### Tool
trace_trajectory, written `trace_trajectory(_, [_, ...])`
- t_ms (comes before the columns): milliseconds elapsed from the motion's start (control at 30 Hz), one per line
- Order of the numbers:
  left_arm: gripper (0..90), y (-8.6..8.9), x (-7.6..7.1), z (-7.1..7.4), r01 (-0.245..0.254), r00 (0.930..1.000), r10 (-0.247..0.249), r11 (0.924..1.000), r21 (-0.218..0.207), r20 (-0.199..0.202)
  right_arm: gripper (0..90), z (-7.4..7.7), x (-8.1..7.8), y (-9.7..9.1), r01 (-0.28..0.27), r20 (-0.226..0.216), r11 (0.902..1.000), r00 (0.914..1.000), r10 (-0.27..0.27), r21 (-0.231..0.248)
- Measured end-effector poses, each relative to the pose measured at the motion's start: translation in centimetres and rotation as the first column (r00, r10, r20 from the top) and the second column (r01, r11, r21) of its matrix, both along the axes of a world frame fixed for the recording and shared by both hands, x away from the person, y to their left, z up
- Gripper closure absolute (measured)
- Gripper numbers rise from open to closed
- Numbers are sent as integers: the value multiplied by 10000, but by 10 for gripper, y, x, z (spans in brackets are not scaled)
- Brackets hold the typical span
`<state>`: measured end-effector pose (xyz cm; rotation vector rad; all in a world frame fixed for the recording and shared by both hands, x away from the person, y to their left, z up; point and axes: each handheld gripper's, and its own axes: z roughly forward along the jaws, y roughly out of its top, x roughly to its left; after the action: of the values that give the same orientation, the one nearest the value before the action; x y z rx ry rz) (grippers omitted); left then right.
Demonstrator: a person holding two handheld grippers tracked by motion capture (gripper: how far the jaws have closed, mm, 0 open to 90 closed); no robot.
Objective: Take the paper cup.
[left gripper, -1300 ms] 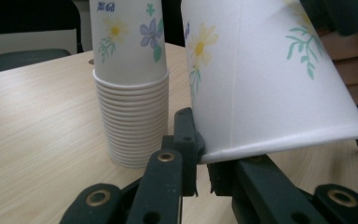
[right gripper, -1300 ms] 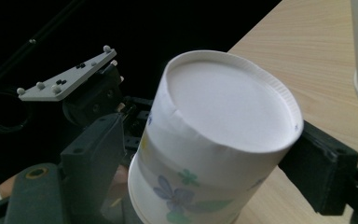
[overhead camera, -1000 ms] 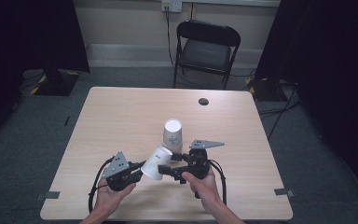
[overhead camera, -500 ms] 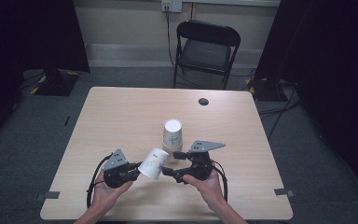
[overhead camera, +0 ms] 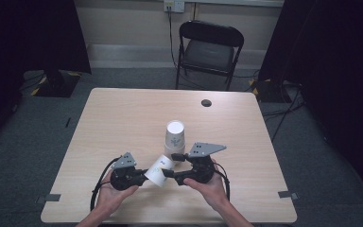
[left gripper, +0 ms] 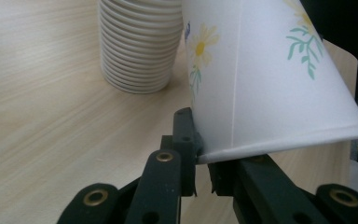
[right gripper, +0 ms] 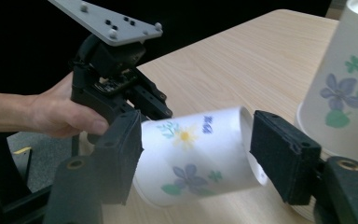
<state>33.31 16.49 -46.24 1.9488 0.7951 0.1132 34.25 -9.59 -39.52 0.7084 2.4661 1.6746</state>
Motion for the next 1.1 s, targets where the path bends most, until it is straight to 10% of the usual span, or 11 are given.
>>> trace_trajectory(467, [834, -10, -4, -2, 800, 9962, -792, 9966, 219, -358, 476, -10, -1, 9, -875, 515, 9900, 9943, 936, -1105])
trace_trajectory(1100, [853, 3, -1, 1, 492, 9964, -544, 9956, -799, -643, 404, -18, 5, 2, -1425, 301, 9792, 9885, 1483, -1445])
